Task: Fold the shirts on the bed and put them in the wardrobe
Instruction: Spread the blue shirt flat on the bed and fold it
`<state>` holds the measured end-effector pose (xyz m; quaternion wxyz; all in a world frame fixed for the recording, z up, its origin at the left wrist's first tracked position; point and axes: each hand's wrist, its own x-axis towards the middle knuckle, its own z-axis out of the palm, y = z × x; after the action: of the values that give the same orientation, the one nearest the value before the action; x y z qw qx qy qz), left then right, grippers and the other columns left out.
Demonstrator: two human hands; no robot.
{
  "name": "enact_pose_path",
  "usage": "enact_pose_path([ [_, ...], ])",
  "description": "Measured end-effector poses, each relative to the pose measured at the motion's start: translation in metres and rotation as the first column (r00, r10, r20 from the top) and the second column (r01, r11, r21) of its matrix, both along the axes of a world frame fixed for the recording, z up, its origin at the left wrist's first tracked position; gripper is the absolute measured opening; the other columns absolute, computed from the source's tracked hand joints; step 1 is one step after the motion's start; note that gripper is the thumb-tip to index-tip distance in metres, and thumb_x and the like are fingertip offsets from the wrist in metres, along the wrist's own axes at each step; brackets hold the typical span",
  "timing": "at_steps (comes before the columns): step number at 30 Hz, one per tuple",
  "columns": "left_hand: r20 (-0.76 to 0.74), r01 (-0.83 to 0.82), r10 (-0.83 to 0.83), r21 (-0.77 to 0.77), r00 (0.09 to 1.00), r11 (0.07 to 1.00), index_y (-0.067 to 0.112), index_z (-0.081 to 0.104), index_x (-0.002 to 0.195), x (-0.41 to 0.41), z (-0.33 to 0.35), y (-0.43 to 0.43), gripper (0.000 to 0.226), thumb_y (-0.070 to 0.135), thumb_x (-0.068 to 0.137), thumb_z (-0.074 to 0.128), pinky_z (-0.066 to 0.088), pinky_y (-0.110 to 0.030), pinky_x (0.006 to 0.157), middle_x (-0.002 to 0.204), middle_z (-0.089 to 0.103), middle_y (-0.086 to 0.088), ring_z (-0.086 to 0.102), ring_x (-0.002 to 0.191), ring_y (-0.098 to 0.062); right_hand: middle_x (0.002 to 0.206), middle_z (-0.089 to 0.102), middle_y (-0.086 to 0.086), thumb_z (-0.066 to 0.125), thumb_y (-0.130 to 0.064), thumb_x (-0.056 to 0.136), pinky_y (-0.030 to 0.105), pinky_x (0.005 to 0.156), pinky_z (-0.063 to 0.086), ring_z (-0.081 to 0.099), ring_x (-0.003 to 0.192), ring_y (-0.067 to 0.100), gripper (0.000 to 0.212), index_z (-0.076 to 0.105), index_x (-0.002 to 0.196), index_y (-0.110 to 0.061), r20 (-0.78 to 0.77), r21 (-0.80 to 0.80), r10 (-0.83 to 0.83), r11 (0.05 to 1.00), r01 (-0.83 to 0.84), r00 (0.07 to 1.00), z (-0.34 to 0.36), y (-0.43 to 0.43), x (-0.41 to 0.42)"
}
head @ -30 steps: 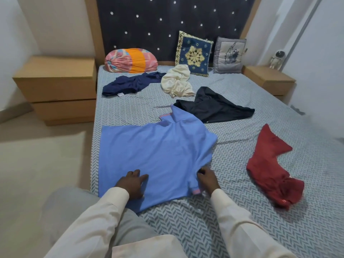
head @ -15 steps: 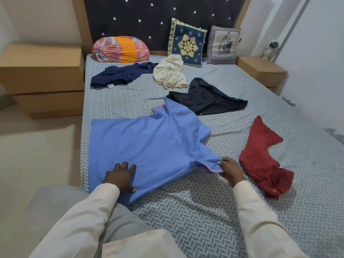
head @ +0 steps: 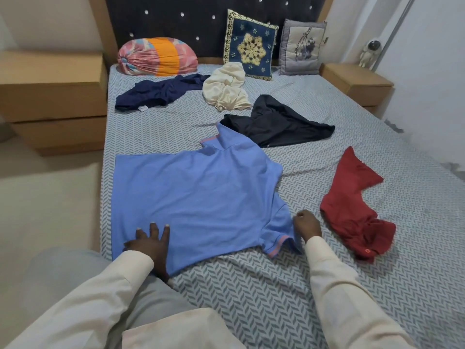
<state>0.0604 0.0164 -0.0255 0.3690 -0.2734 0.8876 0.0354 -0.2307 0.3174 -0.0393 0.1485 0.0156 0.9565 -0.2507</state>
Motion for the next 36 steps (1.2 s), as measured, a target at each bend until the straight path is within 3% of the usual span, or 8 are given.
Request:
enact_pose_path([
  [5, -0.199, 0.045, -0.03, 0.073, 0.979, 0.996, 0.026, -0.012, 0.155, -0.019, -0.002, -0.009, 0.109, 0.085, 0.077, 0.038, 0.022, -0.056, 0.114, 0.162, -0.016, -0.009, -0.005, 0.148, -0.039, 0.093, 0.065, 0.024, 0.058, -0.026, 0.091, 0.032, 0.068, 0.035, 0.062, 0.096, 0.038, 0.03, 0.064, 0.086, 0.003, 0.03, -0.146, 0.077, 0.987, -0.072, 0.997, 0.0, -0.04, -0.013],
  [12, -0.243, -0.061, 0.063, 0.016, 0.968, 0.998, 0.027, -0.01, 0.155, -0.054, -0.01, -0.016, 0.087, 0.072, 0.091, 0.03, 0.023, -0.053, 0.114, 0.162, -0.014, -0.008, -0.004, 0.149, -0.038, 0.124, 0.062, 0.024, 0.054, -0.036, 0.088, 0.04, 0.094, 0.046, 0.059, 0.115, 0.041, 0.044, 0.062, 0.114, -0.002, 0.021, -0.179, -0.341, 0.924, 0.339, 0.94, -0.002, -0.01, -0.034],
  [20, -0.348, -0.057, 0.066, 0.036, 0.935, 0.998, 0.032, -0.01, 0.154, -0.106, -0.011, -0.029, 0.09, 0.072, 0.09, 0.037, 0.014, -0.053, 0.118, 0.162, -0.016, -0.004, -0.01, 0.149, -0.034, 0.071, 0.059, 0.003, 0.067, -0.031, 0.085, 0.027, 0.056, 0.036, 0.057, 0.073, 0.026, 0.022, 0.06, 0.076, -0.012, 0.064, -0.188, 0.093, 0.979, -0.08, 0.994, -0.004, -0.041, -0.081],
  [22, -0.332, -0.076, 0.093, 0.064, 0.939, 0.995, 0.033, -0.009, 0.154, -0.119, -0.012, -0.038, 0.089, 0.073, 0.089, 0.037, 0.014, -0.053, 0.118, 0.163, -0.014, -0.004, -0.008, 0.149, -0.034, 0.065, 0.059, 0.003, 0.068, -0.02, 0.078, 0.028, 0.059, 0.038, 0.057, 0.069, 0.024, 0.016, 0.061, 0.069, -0.01, 0.069, -0.22, 0.012, 0.975, 0.003, 0.998, -0.005, -0.038, -0.09],
  [26, -0.276, -0.142, 0.156, 0.07, 0.948, 0.987, 0.035, -0.008, 0.154, -0.132, -0.015, -0.054, 0.087, 0.074, 0.089, 0.033, 0.014, -0.057, 0.116, 0.163, -0.014, -0.004, -0.008, 0.149, -0.035, 0.07, 0.062, 0.005, 0.063, -0.024, 0.08, 0.031, 0.066, 0.037, 0.058, 0.077, 0.032, 0.016, 0.06, 0.078, -0.009, 0.01, -0.316, -0.256, 0.916, 0.246, 0.967, -0.007, -0.03, -0.103],
  [30, -0.271, -0.159, 0.17, 0.06, 0.948, 0.985, 0.037, -0.012, 0.153, -0.144, -0.017, -0.064, 0.086, 0.077, 0.088, 0.027, 0.011, -0.06, 0.116, 0.162, -0.017, -0.004, -0.01, 0.148, -0.037, 0.097, 0.063, 0.009, 0.071, -0.036, 0.081, 0.033, 0.075, 0.043, 0.06, 0.093, 0.028, 0.037, 0.059, 0.106, -0.01, -0.021, -0.321, -0.087, 0.944, 0.076, 0.996, -0.006, -0.066, -0.129],
  [33, -0.261, -0.178, 0.185, 0.054, 0.947, 0.983, 0.037, -0.014, 0.152, -0.149, -0.02, -0.069, 0.086, 0.078, 0.088, 0.025, 0.009, -0.062, 0.115, 0.161, -0.02, -0.003, -0.012, 0.148, -0.036, 0.084, 0.061, 0.005, 0.073, -0.03, 0.082, 0.032, 0.068, 0.042, 0.061, 0.088, 0.028, 0.021, 0.058, 0.086, -0.016, -0.023, -0.21, 0.1, 0.972, -0.103, 0.995, -0.006, -0.093, -0.152],
  [36, -0.259, -0.187, 0.197, 0.06, 0.946, 0.98, 0.038, -0.015, 0.152, -0.155, -0.02, -0.078, 0.084, 0.077, 0.089, 0.024, 0.007, -0.064, 0.114, 0.161, -0.021, -0.002, -0.013, 0.148, -0.036, 0.103, 0.065, 0.013, 0.065, -0.024, 0.082, 0.041, 0.086, 0.046, 0.061, 0.102, 0.036, 0.01, 0.064, 0.089, -0.018, -0.128, -0.096, -0.058, 0.994, 0.046, 0.99, -0.001, -0.109, -0.159],
])
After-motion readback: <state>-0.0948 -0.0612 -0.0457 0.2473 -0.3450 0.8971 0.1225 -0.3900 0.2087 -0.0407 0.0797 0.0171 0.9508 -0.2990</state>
